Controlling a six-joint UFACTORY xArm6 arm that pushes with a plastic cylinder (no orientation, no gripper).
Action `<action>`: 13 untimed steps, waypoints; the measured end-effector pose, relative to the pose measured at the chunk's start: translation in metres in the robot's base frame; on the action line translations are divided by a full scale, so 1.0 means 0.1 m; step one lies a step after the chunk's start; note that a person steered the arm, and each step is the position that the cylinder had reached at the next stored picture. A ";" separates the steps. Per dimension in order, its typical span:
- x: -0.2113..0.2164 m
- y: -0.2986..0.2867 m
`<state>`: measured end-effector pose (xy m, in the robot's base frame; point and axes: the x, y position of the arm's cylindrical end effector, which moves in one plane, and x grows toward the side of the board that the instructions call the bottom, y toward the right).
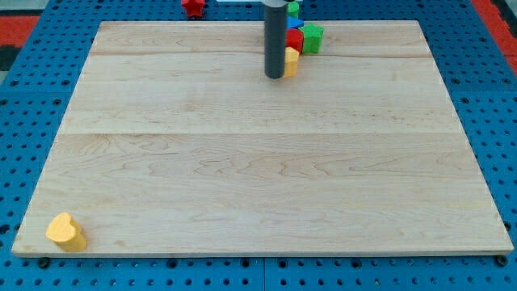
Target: Push the blue cube with the green star towards the top left of the board
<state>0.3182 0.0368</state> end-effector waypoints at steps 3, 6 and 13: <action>-0.47 0.92; -1.25 1.13; -0.95 0.37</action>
<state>0.2228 0.0738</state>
